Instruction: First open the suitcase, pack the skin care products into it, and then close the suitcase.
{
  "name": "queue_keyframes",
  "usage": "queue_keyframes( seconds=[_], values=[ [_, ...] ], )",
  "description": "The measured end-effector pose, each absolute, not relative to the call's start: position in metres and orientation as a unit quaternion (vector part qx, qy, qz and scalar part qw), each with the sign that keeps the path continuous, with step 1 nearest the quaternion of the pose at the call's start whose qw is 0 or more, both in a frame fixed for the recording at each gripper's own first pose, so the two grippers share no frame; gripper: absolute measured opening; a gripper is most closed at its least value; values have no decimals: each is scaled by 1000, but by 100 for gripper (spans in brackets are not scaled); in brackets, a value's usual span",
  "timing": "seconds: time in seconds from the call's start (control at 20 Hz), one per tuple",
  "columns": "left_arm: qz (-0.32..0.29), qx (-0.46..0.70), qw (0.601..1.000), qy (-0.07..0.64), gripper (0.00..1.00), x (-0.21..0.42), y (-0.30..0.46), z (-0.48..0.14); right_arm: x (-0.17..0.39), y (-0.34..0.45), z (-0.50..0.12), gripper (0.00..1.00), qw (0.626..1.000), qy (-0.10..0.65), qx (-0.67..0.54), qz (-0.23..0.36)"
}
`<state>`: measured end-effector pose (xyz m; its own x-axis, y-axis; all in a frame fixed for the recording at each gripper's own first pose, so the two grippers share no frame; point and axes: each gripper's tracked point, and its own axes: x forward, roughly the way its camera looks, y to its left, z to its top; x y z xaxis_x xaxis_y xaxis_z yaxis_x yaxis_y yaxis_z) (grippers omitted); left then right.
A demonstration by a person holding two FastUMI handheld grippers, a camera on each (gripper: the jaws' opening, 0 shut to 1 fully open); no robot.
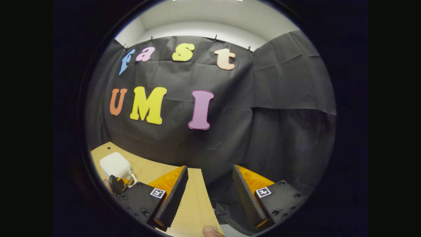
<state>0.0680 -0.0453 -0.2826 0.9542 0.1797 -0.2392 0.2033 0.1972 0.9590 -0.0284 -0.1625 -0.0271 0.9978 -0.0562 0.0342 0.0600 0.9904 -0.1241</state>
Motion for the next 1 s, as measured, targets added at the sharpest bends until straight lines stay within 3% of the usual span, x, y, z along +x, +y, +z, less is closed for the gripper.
queue_keyframes(
  seconds=[0.1,0.35,0.7,1.0],
  values=[
    [-7,648,745,157,21,65,-50,-278,-28,-157,-26,81,997,-18,-68,-20],
    [-16,638,751,165,1,62,-47,-270,-19,-145,-23,81,997,-21,-67,-10],
    [-3,568,810,144,3,53,-29,-194,-1,-120,-17,81,998,-23,-64,-19],
    [35,461,879,115,2,61,47,-104,18,-81,-26,81,998,0,-54,-33]
  ],
)
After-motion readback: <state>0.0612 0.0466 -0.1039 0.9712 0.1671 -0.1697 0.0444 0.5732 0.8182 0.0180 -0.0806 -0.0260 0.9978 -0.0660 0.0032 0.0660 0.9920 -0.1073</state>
